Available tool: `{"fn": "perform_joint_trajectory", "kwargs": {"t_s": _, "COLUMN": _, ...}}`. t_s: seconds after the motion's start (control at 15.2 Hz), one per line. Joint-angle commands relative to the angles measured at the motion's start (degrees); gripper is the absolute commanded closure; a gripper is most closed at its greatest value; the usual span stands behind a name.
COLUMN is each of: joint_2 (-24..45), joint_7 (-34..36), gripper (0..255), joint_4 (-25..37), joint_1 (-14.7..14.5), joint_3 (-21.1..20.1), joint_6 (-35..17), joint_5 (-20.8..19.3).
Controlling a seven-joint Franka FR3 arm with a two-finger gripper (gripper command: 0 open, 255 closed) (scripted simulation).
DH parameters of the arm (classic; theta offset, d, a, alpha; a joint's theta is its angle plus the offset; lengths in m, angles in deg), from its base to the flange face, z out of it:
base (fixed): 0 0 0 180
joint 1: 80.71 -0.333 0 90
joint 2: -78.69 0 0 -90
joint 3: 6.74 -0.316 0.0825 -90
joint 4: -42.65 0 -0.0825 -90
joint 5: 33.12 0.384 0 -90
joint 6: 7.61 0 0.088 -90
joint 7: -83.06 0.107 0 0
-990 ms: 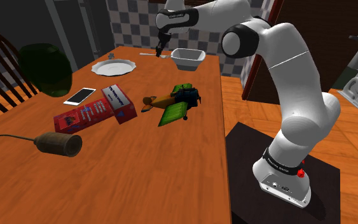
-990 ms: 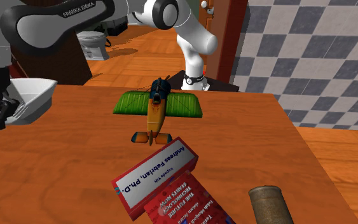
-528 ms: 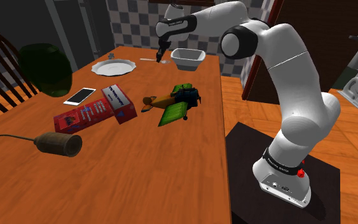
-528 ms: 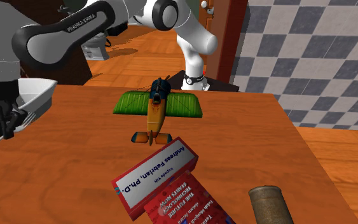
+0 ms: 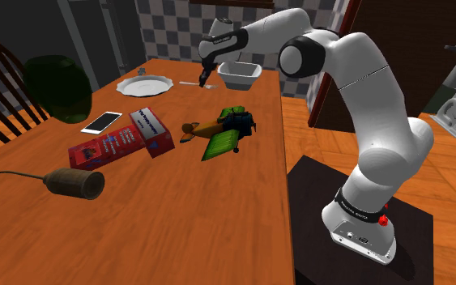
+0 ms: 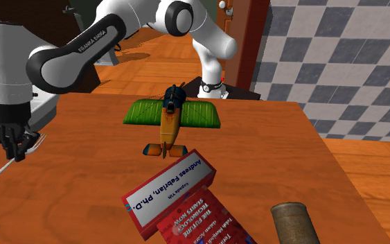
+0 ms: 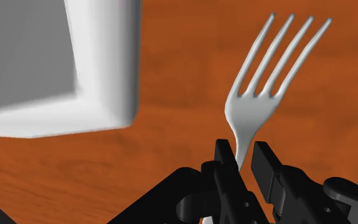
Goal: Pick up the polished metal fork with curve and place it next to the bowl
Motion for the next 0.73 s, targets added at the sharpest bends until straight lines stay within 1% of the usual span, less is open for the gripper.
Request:
{"fn": "perform_joint_trajectory", "kwargs": {"t_s": 0.0, "joint_2": 0.48, "joint_7": -0.31, "gripper": 255, "joint_4": -1.2, "joint_1": 0.05, "joint_3": -0.13, "joint_6": -1.7, "joint_5": 0.17}}
{"fn": "perform_joint_trajectory", "kwargs": {"t_s": 0.53, "joint_2": 0.48, "joint_7": -0.31, "gripper": 255, "joint_4": -1.2, "joint_1": 0.05, "joint_3": -0.13, "joint_6": -1.7, "joint_5": 0.17}}
{"fn": "perform_joint_trajectory", "kwargs": {"t_s": 0.59, "joint_2": 0.48, "joint_7": -0.31, "gripper": 0, "joint_4": -1.2, "joint_1": 0.05, "joint_3": -0.13, "joint_6": -1.7, "joint_5": 0.17}}
{"fn": "perform_joint_trajectory", "kwargs": {"t_s": 0.66, "joint_2": 0.48, "joint_7": -0.31, "gripper": 0, "joint_4": -1.2, "joint_1": 0.05, "joint_3": -0.13, "joint_6": -1.7, "joint_5": 0.17}}
